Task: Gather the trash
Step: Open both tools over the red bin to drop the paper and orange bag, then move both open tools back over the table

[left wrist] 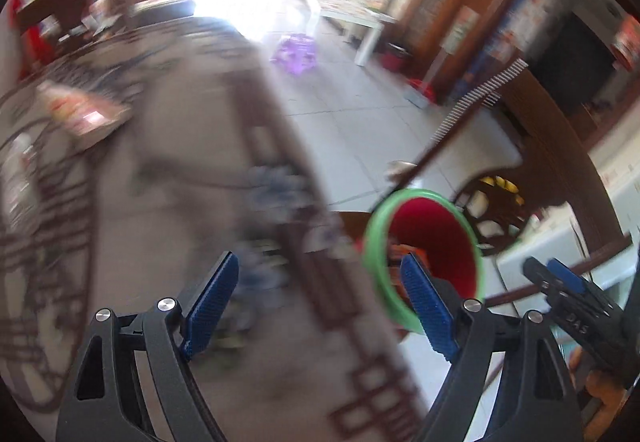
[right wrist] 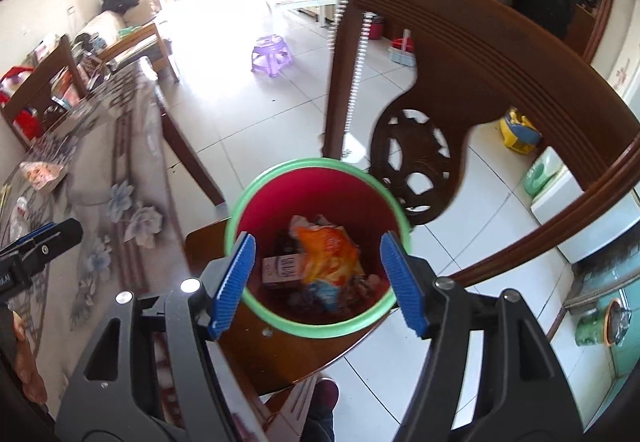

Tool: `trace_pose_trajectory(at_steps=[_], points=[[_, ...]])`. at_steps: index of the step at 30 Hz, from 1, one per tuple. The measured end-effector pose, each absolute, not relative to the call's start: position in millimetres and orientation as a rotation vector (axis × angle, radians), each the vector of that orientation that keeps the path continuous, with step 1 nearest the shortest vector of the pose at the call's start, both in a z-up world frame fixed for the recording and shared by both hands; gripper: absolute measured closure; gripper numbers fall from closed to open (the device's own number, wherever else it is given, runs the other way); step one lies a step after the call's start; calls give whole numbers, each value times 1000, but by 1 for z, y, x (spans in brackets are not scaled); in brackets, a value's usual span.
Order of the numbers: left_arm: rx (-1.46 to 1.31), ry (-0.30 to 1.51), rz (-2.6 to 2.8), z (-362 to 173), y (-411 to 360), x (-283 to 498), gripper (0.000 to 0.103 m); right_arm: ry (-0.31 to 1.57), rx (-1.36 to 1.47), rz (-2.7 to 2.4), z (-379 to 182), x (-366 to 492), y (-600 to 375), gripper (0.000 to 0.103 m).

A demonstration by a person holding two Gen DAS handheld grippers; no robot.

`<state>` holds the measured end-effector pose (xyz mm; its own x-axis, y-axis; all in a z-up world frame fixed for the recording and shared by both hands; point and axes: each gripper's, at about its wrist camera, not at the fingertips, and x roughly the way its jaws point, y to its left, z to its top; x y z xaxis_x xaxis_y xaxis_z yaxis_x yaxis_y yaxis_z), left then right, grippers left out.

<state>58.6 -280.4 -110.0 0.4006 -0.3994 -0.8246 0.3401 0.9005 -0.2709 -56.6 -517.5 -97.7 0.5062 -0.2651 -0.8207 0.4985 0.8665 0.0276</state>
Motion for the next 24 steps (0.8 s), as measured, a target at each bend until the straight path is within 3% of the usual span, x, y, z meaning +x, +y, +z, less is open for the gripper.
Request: trace_pose_trajectory(at_steps=[13,24], points=[[-332,1018,40,-126,-48,141,18,978,181,-299,-104,-7,-393,39],[-390,1153,47,-177,-7,233,17,986,60,-215,-102,42,-304,34]])
